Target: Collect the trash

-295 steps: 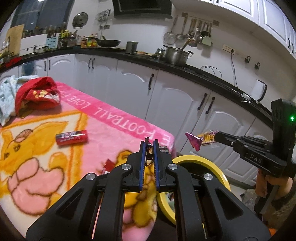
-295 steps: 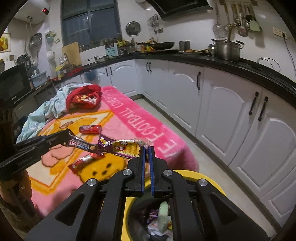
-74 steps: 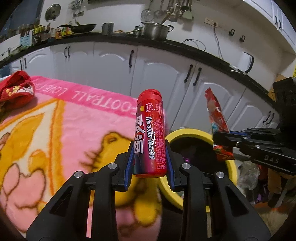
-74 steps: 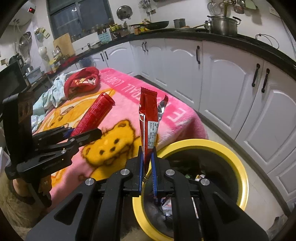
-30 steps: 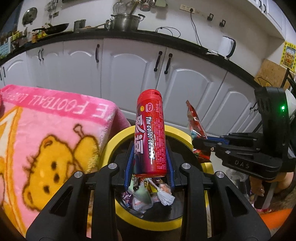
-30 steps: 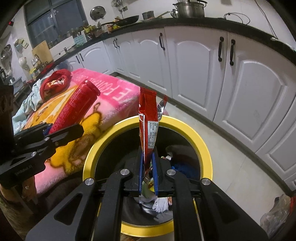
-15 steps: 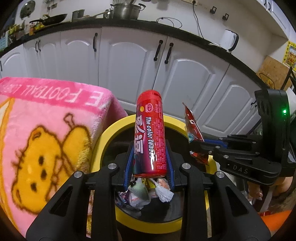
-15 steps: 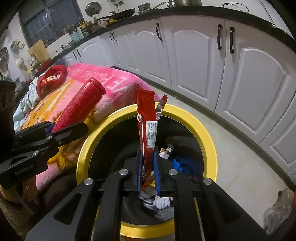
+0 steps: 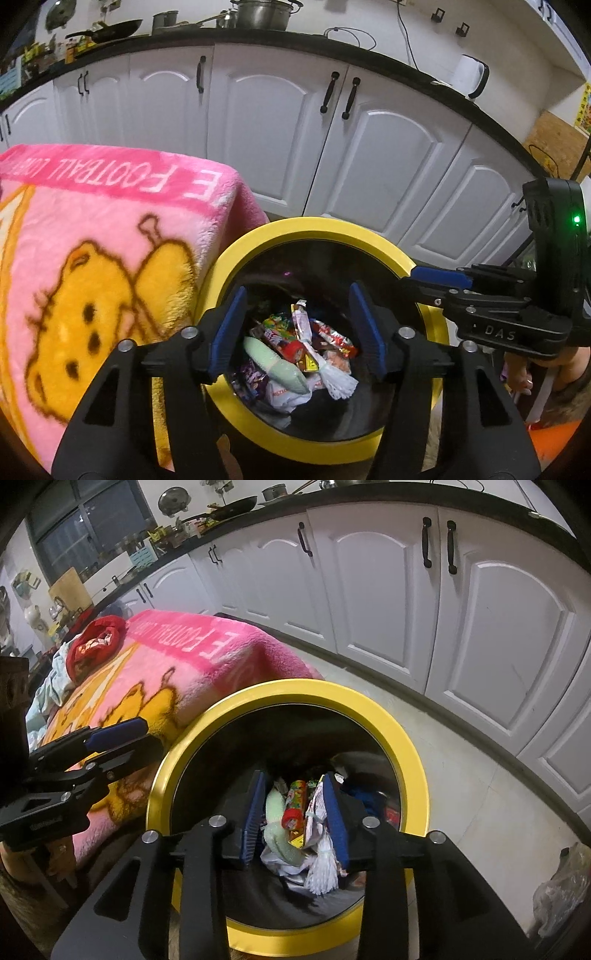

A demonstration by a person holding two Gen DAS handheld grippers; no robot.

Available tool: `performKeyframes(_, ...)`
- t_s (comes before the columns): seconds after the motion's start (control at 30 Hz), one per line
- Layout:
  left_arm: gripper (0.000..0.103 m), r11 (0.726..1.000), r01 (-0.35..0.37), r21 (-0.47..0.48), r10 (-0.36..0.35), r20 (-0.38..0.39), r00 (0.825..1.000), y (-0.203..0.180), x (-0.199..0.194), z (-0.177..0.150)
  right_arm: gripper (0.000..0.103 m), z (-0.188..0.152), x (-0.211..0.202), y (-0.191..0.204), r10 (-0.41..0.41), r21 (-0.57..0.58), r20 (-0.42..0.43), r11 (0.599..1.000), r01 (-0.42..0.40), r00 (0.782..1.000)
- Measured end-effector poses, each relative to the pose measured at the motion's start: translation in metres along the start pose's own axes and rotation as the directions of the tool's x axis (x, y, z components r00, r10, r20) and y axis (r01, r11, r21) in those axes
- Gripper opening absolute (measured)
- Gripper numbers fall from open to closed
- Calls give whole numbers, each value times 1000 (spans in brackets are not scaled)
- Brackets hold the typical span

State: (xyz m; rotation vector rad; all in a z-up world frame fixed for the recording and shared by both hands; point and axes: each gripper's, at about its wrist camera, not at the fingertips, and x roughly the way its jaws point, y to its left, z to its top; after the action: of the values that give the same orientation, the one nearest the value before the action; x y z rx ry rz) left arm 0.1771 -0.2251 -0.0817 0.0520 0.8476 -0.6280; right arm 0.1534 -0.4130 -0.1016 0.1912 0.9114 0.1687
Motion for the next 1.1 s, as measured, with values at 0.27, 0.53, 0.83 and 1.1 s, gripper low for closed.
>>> performKeyframes(0.27,81,999,-31,-15,31,6,999,6,-8,1,56,3,-7,3,-17,-2,33,1000,17,999)
performKeyframes(0.53,92,997,-65,-34,66,30,997,12,-24,2,79,9,-20,10,-50,-12,82,999,51,995)
performKeyframes(0.83,92,990,-113,-86,118,62,991,30,-56,2,93,20,-43,34,-84,-39,131,995,90,988)
performKeyframes(1.1,92,975,-171,-142,187,110,976,50,-99,-3,96,24,-64,76,-84,-55,141,994,92,986)
